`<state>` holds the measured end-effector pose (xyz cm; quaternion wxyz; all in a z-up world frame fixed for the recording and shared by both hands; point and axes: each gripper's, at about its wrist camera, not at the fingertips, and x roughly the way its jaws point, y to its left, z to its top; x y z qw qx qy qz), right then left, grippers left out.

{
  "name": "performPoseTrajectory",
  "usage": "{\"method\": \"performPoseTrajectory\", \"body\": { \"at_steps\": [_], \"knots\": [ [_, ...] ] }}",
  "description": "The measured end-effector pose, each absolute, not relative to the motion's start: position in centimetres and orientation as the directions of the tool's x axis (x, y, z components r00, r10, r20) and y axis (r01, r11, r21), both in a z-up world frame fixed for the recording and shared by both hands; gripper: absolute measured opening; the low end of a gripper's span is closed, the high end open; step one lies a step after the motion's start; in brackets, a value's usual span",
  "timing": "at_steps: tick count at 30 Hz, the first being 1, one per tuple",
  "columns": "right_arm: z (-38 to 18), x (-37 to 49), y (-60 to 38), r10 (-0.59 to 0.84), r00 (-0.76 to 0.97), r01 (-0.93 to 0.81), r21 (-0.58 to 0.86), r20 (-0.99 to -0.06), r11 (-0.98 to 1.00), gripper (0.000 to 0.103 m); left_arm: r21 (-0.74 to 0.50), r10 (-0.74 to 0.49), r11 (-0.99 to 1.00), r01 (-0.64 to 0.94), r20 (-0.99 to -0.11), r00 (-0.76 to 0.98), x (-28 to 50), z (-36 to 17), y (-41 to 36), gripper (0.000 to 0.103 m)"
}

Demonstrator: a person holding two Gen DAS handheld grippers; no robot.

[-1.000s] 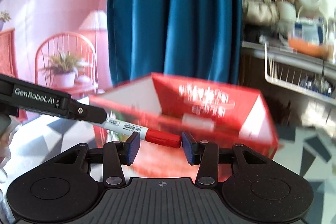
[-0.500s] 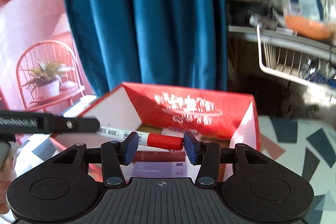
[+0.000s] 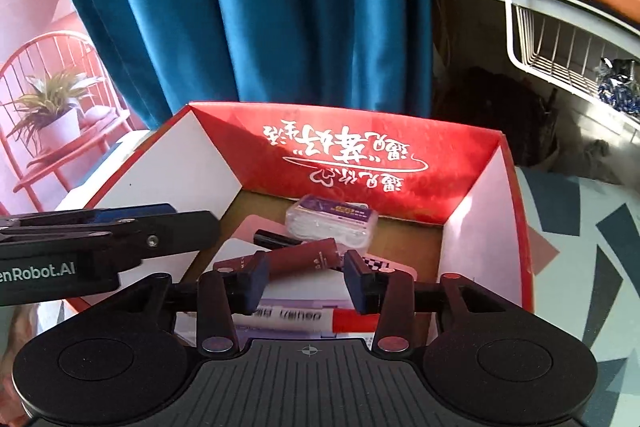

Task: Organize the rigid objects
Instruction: 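Open both grippers and withdraw from the box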

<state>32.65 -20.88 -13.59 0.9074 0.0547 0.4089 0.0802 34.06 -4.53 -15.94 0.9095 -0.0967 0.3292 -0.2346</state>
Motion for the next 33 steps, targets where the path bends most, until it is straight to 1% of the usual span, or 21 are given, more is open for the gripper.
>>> {"method": "performPoseTrajectory", "body": {
  "at_steps": [3,5,6,8,9,11,12,14,15,16,17,19,21,24,27,33],
  "knots": [
    [-13.4,32.0,-21.2,0.176,0.666,-0.088,0.159,-0.725,0.983,0.043,-0.309,-0.476,0.88,0.362,-0.548,0.688,33.2,-15.4,-4.0,0.053],
    [-13.0,31.4,-21.6,0.172,0.678,-0.085,0.157,-0.715,0.984,0.051,-0.292,-0.464,0.886,0.361,-0.545,0.698,32.5,-15.0,-3.7,0.057],
    [-12.8,30.9,-21.7,0.171,0.685,-0.086,0.155,-0.708,0.984,0.054,-0.285,-0.46,0.888,0.361,-0.542,0.703,32.1,-14.8,-3.5,0.059],
    [-12.4,29.8,-21.9,0.166,0.702,-0.09,0.146,-0.693,0.985,0.061,-0.273,-0.453,0.892,0.361,-0.533,0.715,31.2,-14.4,-3.1,0.071],
    [-12.1,29.2,-22.1,0.165,0.712,-0.091,0.142,-0.683,0.986,0.065,-0.266,-0.448,0.894,0.361,-0.529,0.721,30.7,-14.2,-2.9,0.074],
    [-11.5,28.0,-22.4,0.164,0.737,-0.095,0.14,-0.655,0.986,0.078,-0.248,-0.438,0.899,0.362,-0.521,0.732,29.4,-13.8,-2.6,0.085],
    [-11.3,27.2,-22.6,0.166,0.752,-0.096,0.143,-0.638,0.985,0.081,-0.237,-0.433,0.901,0.363,-0.518,0.737,28.8,-13.7,-2.6,0.087],
    [-10.9,25.9,-22.9,0.164,0.775,-0.094,0.146,-0.61,0.985,0.092,-0.207,-0.417,0.908,0.363,-0.517,0.748,27.4,-13.4,-2.5,0.095],
    [-10.8,25.2,-23.0,0.162,0.786,-0.092,0.146,-0.596,0.985,0.094,-0.192,-0.407,0.912,0.361,-0.516,0.753,26.7,-13.3,-2.4,0.096],
    [-10.7,24.5,-23.2,0.157,0.796,-0.089,0.144,-0.584,0.986,0.1,-0.177,-0.398,0.916,0.36,-0.516,0.759,26.0,-13.2,-2.4,0.099],
    [-10.6,23.8,-23.3,0.15,0.808,-0.085,0.14,-0.57,0.987,0.103,-0.162,-0.388,0.92,0.358,-0.515,0.764,25.2,-13.2,-2.3,0.101],
    [-10.7,22.3,-23.5,0.139,0.828,-0.08,0.132,-0.544,0.988,0.102,-0.136,-0.363,0.929,0.345,-0.521,0.773,24.0,-13.3,-2.1,0.103],
    [-11.0,21.1,-23.8,0.13,0.841,-0.071,0.132,-0.525,0.989,0.103,-0.125,-0.335,0.939,0.319,-0.532,0.778,22.9,-13.7,-1.8,0.103],
    [-11.8,19.3,-24.1,0.129,0.852,-0.065,0.142,-0.507,0.988,0.103,-0.144,-0.301,0.953,0.266,-0.553,0.777,21.5,-14.5,-1.2,0.103],
    [-12.7,17.5,-24.2,0.104,0.869,-0.05,0.123,-0.483,0.991,0.103,-0.151,-0.279,0.96,0.235,-0.577,0.767,20.4,-15.4,-0.9,0.103],
    [-14.5,14.5,-24.3,0.033,0.903,0.002,0.081,-0.429,0.997,0.103,-0.161,-0.268,0.963,0.214,-0.629,0.73,19.5,-17.4,-0.6,0.103]
  ]
}}
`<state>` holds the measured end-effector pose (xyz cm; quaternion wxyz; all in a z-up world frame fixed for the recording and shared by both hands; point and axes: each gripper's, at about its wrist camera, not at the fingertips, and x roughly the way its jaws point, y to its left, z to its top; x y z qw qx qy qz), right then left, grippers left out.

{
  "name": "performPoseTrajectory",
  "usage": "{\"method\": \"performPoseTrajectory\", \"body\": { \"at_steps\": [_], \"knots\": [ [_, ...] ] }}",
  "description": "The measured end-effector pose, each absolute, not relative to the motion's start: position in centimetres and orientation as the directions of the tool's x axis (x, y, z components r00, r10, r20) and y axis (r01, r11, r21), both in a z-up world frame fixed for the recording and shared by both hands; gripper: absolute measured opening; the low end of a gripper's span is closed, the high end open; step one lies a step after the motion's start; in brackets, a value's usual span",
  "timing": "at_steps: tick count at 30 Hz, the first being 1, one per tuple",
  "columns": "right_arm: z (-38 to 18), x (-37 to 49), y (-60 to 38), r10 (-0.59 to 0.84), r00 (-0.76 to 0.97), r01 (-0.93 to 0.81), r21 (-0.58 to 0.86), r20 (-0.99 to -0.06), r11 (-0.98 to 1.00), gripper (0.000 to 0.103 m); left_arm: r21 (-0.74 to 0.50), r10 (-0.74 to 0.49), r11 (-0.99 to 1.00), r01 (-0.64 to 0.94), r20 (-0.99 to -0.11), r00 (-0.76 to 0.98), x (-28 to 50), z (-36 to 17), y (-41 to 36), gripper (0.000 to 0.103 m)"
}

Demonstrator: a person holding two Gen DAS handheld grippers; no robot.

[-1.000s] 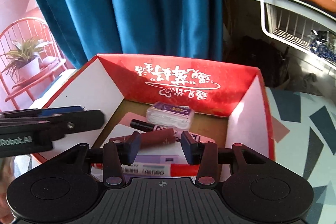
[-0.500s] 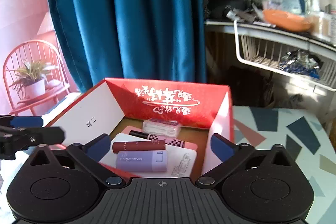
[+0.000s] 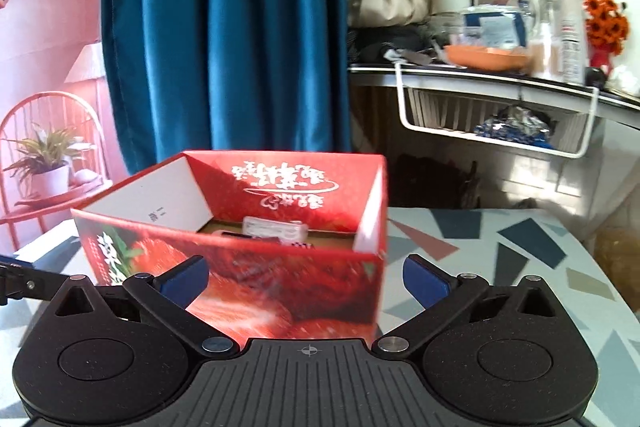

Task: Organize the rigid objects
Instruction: 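Open both grippers and withdraw from the box, then lower both grippers around the white plug charger on the table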

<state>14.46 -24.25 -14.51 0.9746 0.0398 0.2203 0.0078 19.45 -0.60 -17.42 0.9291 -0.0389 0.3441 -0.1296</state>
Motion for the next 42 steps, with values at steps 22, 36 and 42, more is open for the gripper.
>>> {"method": "performPoseTrajectory", "body": {
  "at_steps": [22,36,42],
  "knots": [
    [-22.1,13.9,-24.7,0.011,0.832,0.029,0.064,-0.554,0.998,0.102,-0.037,-0.151,0.984,0.175,-0.697,0.701,17.7,-22.5,-1.2,0.103],
    [-22.2,13.9,-24.6,0.051,0.827,-0.005,0.083,-0.56,0.997,0.102,-0.028,-0.143,0.984,0.178,-0.718,0.681,18.2,-24.3,-1.5,0.087],
    [-22.4,14.0,-24.9,0.058,0.822,-0.001,0.101,-0.567,0.995,0.102,-0.038,-0.156,0.983,0.182,-0.697,0.7,18.2,-24.2,-1.3,0.064]
  ]
}}
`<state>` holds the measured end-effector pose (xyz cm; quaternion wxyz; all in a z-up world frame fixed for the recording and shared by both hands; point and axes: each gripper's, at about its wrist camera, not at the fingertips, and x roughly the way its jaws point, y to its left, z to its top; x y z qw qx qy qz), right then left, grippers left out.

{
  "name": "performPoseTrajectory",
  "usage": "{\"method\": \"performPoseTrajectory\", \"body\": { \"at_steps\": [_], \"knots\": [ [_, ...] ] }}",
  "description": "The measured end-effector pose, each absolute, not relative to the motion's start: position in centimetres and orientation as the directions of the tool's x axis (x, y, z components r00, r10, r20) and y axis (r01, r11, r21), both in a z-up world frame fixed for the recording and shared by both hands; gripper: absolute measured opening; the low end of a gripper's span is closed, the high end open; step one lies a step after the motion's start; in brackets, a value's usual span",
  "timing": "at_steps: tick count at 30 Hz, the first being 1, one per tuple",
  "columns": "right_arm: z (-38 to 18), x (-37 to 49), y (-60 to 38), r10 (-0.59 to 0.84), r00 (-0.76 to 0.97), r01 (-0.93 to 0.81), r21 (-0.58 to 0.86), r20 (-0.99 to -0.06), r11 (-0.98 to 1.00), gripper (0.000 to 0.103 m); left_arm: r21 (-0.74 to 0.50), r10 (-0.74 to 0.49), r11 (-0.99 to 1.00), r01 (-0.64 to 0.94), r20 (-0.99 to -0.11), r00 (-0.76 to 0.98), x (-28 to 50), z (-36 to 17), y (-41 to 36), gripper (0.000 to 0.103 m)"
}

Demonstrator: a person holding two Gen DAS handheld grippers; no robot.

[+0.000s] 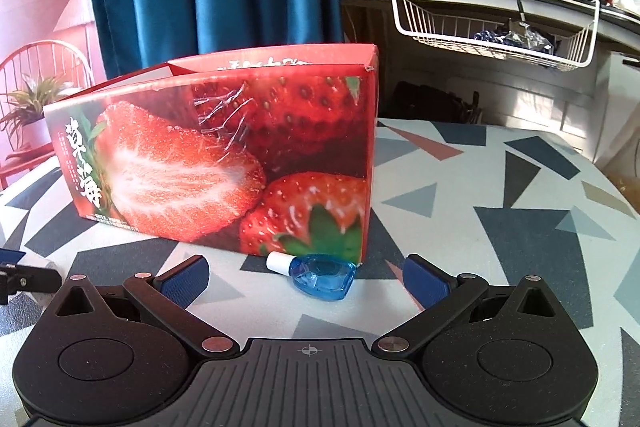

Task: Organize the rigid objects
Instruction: 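Lower both grippers around the white plug charger on the table, then close the left gripper on the white charger while the right gripper closes on the blue correction tape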

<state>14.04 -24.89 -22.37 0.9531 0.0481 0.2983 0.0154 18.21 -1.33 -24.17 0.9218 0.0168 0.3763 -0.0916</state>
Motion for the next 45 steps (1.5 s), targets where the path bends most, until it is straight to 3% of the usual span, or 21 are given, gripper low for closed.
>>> {"method": "performPoseTrajectory", "body": {
  "at_steps": [13,18,33,36,38,45],
  "knots": [
    [-22.6,14.6,-24.9,0.064,0.804,0.006,0.114,-0.592,0.993,0.102,-0.07,-0.174,0.983,0.172,-0.675,0.717,18.5,-25.0,-0.8,0.065],
    [-22.8,14.8,-25.2,0.056,0.795,0.022,0.122,-0.604,0.992,0.102,0.004,-0.143,0.981,0.193,-0.66,0.738,18.0,-25.4,-1.7,0.064],
    [-23.0,18.6,-25.2,0.019,0.732,0.132,0.17,-0.681,0.977,0.091,-0.011,-0.163,0.979,0.205,-0.65,0.742,18.1,-25.4,-1.3,0.064],
    [-23.6,18.8,-24.2,-0.005,0.733,0.11,0.111,-0.68,0.988,0.091,-0.013,-0.166,0.978,0.207,-0.65,0.742,18.1,-25.4,-1.2,0.064],
    [-23.8,18.7,-23.8,-0.009,0.738,0.097,0.093,-0.675,0.991,0.08,-0.013,-0.166,0.978,0.207,-0.65,0.742,18.0,-25.4,-1.2,0.064],
    [-23.7,18.1,-24.3,-0.006,0.752,0.095,0.099,-0.659,0.991,0.063,-0.026,-0.168,0.979,0.2,-0.653,0.739,18.1,-25.3,-1.2,0.064]
  ]
}}
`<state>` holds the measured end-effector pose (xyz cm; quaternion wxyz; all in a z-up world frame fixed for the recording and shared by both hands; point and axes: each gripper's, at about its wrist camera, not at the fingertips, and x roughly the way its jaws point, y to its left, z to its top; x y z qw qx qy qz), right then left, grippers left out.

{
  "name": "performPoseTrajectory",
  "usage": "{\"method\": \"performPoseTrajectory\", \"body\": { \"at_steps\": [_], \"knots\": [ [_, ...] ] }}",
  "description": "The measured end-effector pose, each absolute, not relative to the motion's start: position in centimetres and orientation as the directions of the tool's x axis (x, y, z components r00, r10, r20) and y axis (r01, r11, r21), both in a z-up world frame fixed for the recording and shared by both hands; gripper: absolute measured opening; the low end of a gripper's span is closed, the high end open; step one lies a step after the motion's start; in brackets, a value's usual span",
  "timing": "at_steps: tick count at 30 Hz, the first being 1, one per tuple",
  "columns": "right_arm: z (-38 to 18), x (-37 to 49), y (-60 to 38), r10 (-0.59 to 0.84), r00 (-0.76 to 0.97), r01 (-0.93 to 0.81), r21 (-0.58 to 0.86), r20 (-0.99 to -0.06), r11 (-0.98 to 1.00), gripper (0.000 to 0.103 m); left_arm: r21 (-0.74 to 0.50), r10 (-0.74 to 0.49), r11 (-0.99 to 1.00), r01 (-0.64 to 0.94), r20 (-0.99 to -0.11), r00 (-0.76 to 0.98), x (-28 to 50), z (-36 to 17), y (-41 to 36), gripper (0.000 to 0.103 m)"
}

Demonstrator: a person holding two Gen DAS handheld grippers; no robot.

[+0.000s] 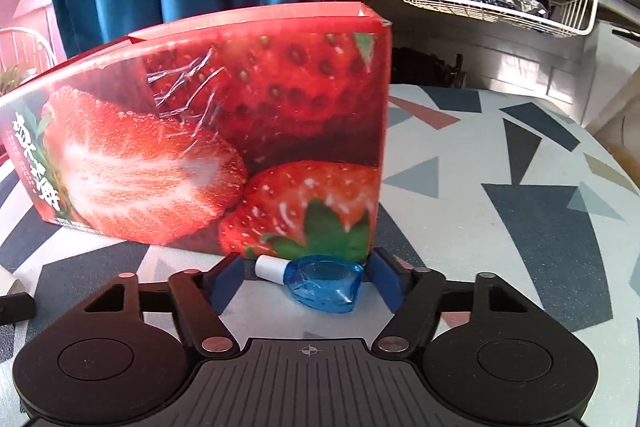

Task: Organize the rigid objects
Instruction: 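Close the left gripper on the white charger while the right gripper closes on the blue correction tape, then lift the white charger with the left gripper while the right gripper lifts the blue tape into the box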

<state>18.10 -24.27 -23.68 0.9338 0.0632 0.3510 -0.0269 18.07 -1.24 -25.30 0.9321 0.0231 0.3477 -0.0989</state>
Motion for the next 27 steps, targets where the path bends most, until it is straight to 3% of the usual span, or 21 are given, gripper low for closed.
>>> {"method": "performPoseTrajectory", "body": {
  "at_steps": [4,19,27],
  "knots": [
    [-23.7,17.7,-24.7,-0.009,0.756,0.096,0.097,-0.654,0.991,0.054,-0.028,-0.175,0.978,0.207,-0.655,0.735,17.9,-25.2,-1.3,0.063],
    [-23.3,15.8,-21.0,0.078,0.78,-0.126,-0.033,-0.621,0.992,0.053,-0.034,-0.192,0.975,0.22,-0.623,0.758,17.1,-24.2,-1.3,0.063],
    [-23.0,15.4,-20.7,0.098,0.791,-0.151,-0.039,-0.603,0.988,0.053,-0.031,-0.195,0.974,0.223,-0.608,0.769,16.7,-23.8,-1.2,0.063]
  ]
}}
